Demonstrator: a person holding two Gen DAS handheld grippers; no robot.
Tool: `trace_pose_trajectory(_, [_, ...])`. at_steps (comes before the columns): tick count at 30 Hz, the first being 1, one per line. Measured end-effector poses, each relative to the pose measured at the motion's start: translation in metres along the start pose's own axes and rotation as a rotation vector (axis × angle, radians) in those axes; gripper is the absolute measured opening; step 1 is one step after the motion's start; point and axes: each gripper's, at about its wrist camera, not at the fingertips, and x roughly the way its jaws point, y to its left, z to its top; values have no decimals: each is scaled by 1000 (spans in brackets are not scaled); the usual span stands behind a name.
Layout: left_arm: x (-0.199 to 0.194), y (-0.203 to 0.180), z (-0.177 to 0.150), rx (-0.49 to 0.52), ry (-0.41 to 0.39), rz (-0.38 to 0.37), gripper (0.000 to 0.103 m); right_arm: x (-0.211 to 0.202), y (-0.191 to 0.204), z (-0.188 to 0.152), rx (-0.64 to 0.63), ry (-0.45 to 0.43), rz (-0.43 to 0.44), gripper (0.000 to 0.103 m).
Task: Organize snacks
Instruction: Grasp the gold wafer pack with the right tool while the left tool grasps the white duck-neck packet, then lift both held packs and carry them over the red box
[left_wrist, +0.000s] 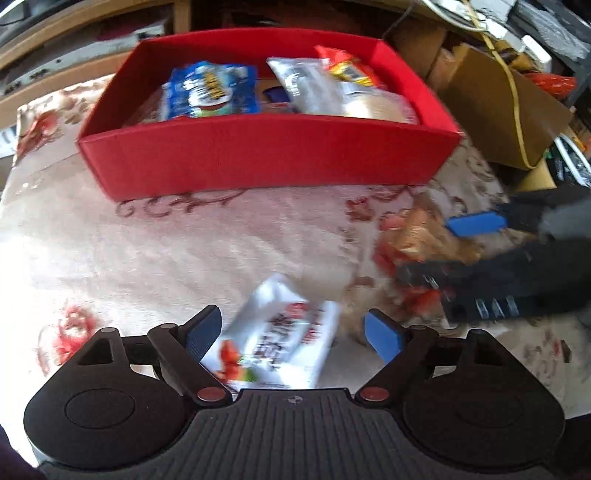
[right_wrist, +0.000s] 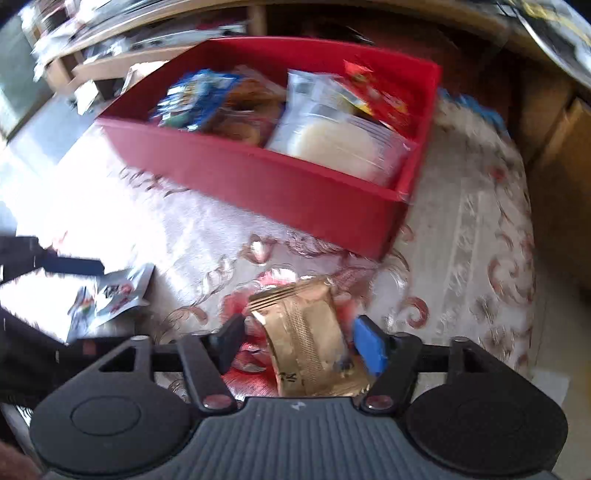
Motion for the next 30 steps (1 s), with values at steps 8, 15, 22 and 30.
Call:
trace_pose_trajectory(8, [6,1,-6,39,3,28,83,-9,11,-14,34,-3,-50,47])
trace_pose_trajectory(15, [0,-12,-12,107,-8,48,63,-18,24,-26,41,0,-74,45])
trace_pose_trajectory(22, [0,-23,-20,154,-9,51,63,-20,36,-33,20,-1,-88,45])
trace_pose_trajectory(30, [0,-30,-24,202,-25,90,67,-18,34,-32,25,-13,-79,46])
